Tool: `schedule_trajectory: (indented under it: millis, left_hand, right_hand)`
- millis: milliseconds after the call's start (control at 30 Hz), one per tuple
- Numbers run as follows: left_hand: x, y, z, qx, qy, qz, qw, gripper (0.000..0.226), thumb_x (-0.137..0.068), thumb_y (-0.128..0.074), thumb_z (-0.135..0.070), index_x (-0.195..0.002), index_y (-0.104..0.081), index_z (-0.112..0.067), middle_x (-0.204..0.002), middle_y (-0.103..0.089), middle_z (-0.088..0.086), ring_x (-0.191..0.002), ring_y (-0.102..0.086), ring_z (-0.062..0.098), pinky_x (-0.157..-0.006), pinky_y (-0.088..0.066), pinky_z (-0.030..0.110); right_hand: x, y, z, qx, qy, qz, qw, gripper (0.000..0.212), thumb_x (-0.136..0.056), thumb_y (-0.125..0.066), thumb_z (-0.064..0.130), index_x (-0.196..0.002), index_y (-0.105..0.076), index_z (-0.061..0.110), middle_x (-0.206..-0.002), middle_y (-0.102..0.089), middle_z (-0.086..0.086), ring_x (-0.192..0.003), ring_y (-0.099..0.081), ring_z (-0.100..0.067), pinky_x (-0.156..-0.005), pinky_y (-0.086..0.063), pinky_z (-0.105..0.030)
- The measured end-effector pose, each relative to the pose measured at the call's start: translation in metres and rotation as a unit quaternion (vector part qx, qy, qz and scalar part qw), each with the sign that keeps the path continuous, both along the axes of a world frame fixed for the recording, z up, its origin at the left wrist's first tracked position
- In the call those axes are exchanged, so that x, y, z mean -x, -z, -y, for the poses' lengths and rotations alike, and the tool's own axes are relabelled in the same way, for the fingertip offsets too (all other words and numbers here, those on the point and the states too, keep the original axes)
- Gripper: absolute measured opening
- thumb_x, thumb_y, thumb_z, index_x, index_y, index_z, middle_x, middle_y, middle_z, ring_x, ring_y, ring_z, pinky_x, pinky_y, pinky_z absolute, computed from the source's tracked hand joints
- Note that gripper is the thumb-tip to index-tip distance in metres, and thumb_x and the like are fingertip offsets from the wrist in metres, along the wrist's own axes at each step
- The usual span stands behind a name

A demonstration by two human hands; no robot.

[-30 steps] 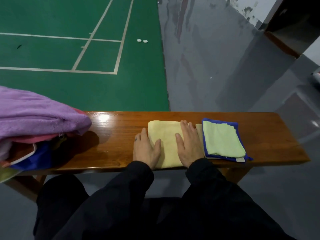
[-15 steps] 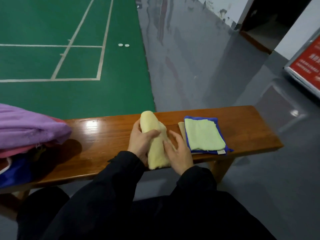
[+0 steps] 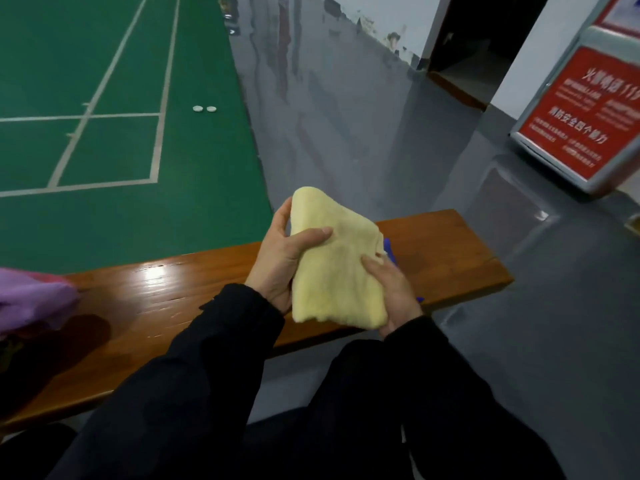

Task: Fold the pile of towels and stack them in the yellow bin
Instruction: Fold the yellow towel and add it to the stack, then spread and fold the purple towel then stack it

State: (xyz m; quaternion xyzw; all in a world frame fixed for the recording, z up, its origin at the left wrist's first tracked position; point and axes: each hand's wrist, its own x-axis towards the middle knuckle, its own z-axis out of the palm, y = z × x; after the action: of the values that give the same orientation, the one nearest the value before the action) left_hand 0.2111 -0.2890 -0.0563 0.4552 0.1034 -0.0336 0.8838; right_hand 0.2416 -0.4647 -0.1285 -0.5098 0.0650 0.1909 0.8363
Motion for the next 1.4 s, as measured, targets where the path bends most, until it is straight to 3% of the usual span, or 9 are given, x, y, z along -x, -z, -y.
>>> schedule_trajectory:
  millis: [200, 267, 400, 567, 733, 900, 1067, 1200, 1400]
  left_hand:
    - [-0.042, 0.031, 0.023, -0.011, -0.019, -0.046, 0.999, 0.082, -0.084, -0.077, -0.002, -0.149, -0.037, -0.033, -0.133, -0.059, 0.013, -0.109, -0.069, 0.037, -0.086, -0.059, 0.056]
    - [-0.050, 0.053, 0.031, -0.086, -0.036, -0.092, 0.991, 0.090, -0.085, -0.081, -0.017, -0.155, -0.027, -0.032, -0.140, -0.057, 0.012, -0.115, -0.067, 0.032, -0.096, -0.055, 0.055]
    - [-0.037, 0.106, 0.038, -0.444, -0.007, -0.113, 0.889, 0.083, -0.092, -0.068, -0.040, -0.159, -0.022, -0.023, -0.153, -0.033, 0.011, -0.140, -0.039, 0.031, -0.117, -0.036, 0.049]
    - [-0.024, 0.131, 0.046, -0.589, 0.073, 0.015, 0.804, 0.051, -0.100, -0.056, -0.028, -0.149, -0.047, -0.019, -0.151, -0.040, 0.014, -0.145, -0.027, 0.025, -0.116, -0.028, 0.035]
    - [-0.023, 0.115, 0.042, -0.580, 0.004, 0.034, 0.814, 0.038, -0.102, -0.054, -0.031, -0.137, -0.059, -0.016, -0.145, -0.047, 0.010, -0.136, -0.042, 0.023, -0.111, -0.036, 0.033]
    - [0.001, 0.088, 0.001, -0.468, -0.091, 0.023, 0.879, 0.022, -0.100, -0.054, -0.034, -0.098, -0.071, -0.019, -0.096, -0.073, -0.003, -0.090, -0.068, 0.014, -0.085, -0.057, 0.041]
    - [0.050, 0.059, -0.071, -0.428, -0.167, 0.009, 0.888, 0.016, -0.100, -0.057, -0.026, -0.091, -0.067, -0.017, -0.087, -0.073, 0.000, -0.079, -0.072, 0.012, -0.072, -0.056, 0.031]
    - [0.115, 0.023, -0.151, -0.497, -0.218, -0.005, 0.840, 0.012, -0.098, -0.060, -0.027, -0.095, -0.068, -0.019, -0.088, -0.073, -0.003, -0.083, -0.071, 0.014, -0.078, -0.057, 0.032]
    - [0.192, -0.005, -0.261, -0.662, -0.341, -0.113, 0.657, 0.020, -0.092, -0.060, -0.013, -0.108, -0.070, -0.011, -0.108, -0.070, 0.006, -0.100, -0.063, 0.021, -0.091, -0.048, 0.031]
  right_hand:
    - [-0.058, -0.032, 0.058, 0.244, 0.064, 0.145, 0.957, 0.064, -0.090, -0.078, 0.019, -0.147, -0.050, 0.025, -0.128, -0.064, 0.006, -0.110, -0.069, -0.015, -0.088, -0.059, -0.032]
    - [-0.073, -0.022, 0.064, 0.361, 0.036, 0.146, 0.920, 0.066, -0.091, -0.077, 0.026, -0.150, -0.045, 0.023, -0.133, -0.060, 0.007, -0.116, -0.064, -0.015, -0.089, -0.055, -0.029]
    - [-0.074, 0.017, 0.070, 0.655, -0.014, 0.206, 0.726, 0.071, -0.098, -0.062, 0.045, -0.159, -0.031, 0.025, -0.161, -0.039, 0.000, -0.145, -0.040, -0.022, -0.117, -0.035, -0.039]
    - [-0.061, 0.050, 0.055, 0.679, -0.212, 0.340, 0.615, 0.051, -0.107, -0.039, 0.048, -0.155, -0.040, 0.030, -0.166, -0.031, 0.000, -0.154, -0.023, -0.023, -0.125, -0.019, -0.041]
    - [-0.046, 0.031, 0.031, 0.649, -0.073, 0.397, 0.645, 0.035, -0.104, -0.052, 0.038, -0.130, -0.067, 0.021, -0.140, -0.062, 0.001, -0.134, -0.049, -0.019, -0.114, -0.040, -0.041]
    - [-0.014, -0.005, -0.030, 0.599, -0.083, 0.451, 0.657, 0.024, -0.102, -0.053, 0.035, -0.102, -0.073, 0.021, -0.103, -0.070, 0.005, -0.098, -0.059, -0.015, -0.085, -0.051, -0.035]
    - [0.012, -0.031, -0.112, 0.534, -0.120, 0.489, 0.679, 0.021, -0.101, -0.056, 0.034, -0.098, -0.072, 0.021, -0.097, -0.070, 0.002, -0.089, -0.063, -0.018, -0.079, -0.054, -0.039]
    - [0.043, -0.045, -0.200, 0.468, -0.178, 0.528, 0.686, 0.019, -0.099, -0.059, 0.035, -0.096, -0.073, 0.022, -0.095, -0.070, 0.004, -0.088, -0.064, -0.018, -0.079, -0.054, -0.041]
    - [0.106, -0.063, -0.327, 0.369, -0.260, 0.553, 0.700, 0.018, -0.095, -0.061, 0.031, -0.105, -0.074, 0.024, -0.109, -0.073, 0.000, -0.102, -0.067, -0.025, -0.091, -0.053, -0.042]
